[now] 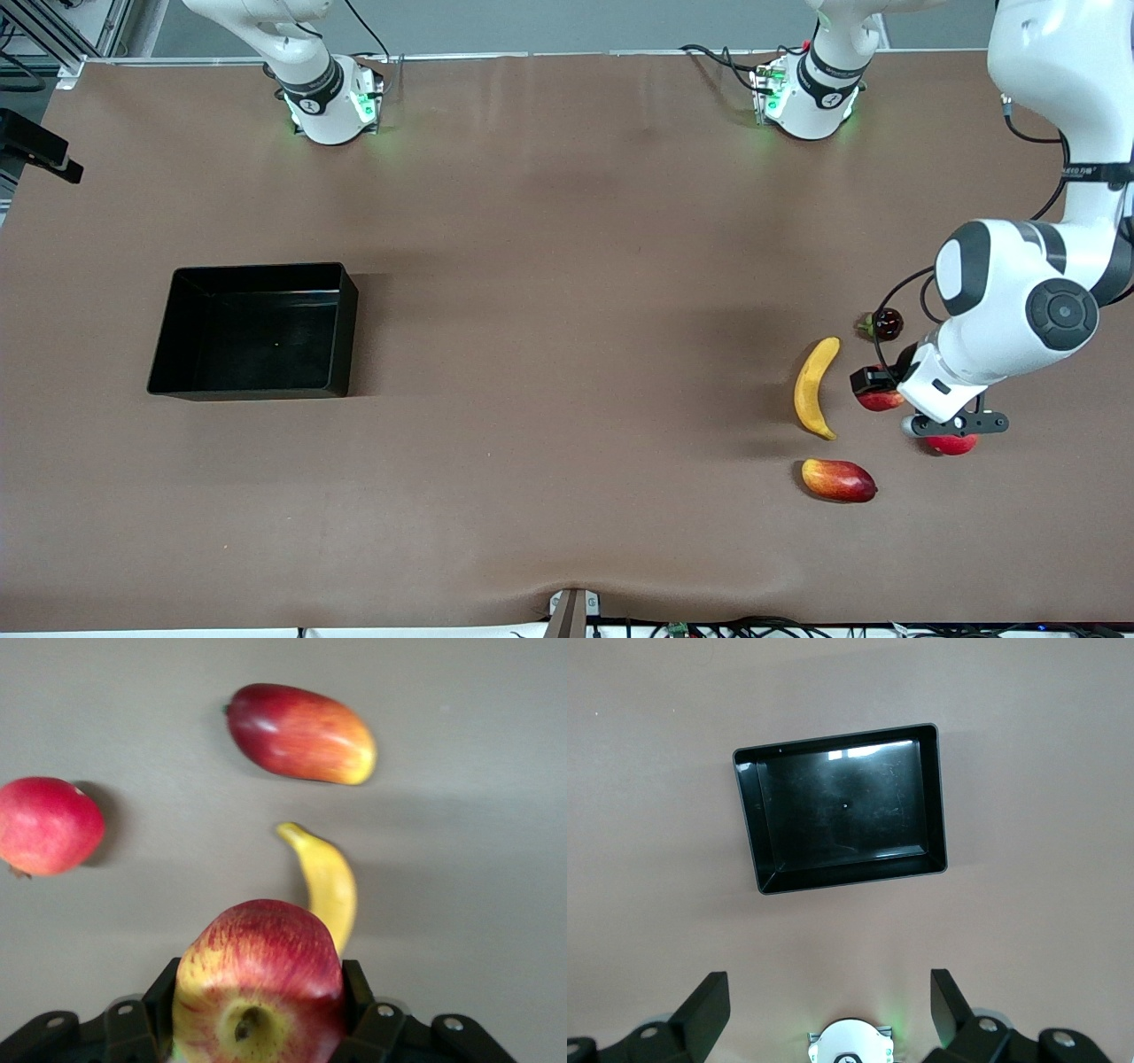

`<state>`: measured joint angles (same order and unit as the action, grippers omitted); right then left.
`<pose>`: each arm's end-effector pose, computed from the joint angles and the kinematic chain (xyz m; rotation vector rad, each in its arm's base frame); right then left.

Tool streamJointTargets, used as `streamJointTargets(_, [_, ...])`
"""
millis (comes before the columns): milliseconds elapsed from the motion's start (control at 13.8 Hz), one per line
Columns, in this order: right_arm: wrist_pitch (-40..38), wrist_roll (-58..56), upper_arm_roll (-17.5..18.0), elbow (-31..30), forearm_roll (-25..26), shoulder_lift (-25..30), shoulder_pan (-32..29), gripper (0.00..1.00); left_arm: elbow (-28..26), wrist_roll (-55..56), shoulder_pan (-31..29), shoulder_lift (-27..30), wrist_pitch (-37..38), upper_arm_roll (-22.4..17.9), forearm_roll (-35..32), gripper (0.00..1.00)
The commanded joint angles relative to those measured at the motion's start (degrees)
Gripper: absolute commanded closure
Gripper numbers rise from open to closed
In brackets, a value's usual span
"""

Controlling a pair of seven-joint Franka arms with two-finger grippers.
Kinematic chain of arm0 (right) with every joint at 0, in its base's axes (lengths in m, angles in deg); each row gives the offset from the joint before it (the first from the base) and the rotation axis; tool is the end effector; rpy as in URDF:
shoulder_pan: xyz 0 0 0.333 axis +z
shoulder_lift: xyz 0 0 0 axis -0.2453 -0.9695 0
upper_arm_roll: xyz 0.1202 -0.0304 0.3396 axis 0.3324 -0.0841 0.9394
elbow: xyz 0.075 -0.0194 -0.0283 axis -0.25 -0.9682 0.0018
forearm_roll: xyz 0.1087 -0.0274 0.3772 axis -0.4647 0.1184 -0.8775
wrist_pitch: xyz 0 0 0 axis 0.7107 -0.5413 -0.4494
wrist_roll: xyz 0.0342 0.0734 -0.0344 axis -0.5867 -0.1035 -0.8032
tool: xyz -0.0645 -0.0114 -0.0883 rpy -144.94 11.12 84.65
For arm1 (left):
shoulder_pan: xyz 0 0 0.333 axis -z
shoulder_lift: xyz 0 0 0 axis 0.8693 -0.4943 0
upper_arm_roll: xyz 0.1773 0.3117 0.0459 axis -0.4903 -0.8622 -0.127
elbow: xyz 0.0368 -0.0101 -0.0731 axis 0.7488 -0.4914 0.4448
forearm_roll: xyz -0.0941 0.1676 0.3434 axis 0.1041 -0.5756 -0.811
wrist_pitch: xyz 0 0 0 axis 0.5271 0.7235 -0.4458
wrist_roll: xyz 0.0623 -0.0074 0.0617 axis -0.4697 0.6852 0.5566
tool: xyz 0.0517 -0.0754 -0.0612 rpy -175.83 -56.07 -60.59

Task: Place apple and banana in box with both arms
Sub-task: 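Close the left gripper on the small apple and lift it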

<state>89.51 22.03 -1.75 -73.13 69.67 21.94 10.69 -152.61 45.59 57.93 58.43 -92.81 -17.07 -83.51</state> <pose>0.5093 -0.0498 0.7282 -3.1268 0.1476 0.1502 0.6808 -0.0680 0.3989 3.1143 0.0736 -0.0188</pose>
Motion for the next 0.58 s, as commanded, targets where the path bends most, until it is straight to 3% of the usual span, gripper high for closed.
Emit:
streamJointTargets(0, [-0.42, -0.31, 0.56, 0.61, -0.07, -0.22, -0.89, 0.00, 3.83, 5.47, 0.07, 0.01, 5.84, 3.95, 0.47, 1.00])
streamJointTargets(508, [-0.42, -0.31, 0.56, 0.52, -0.07, -0.22, -0.89, 0.00, 4.28, 15.50, 0.07, 1.68, 8.05, 10.55, 0.47, 1.00])
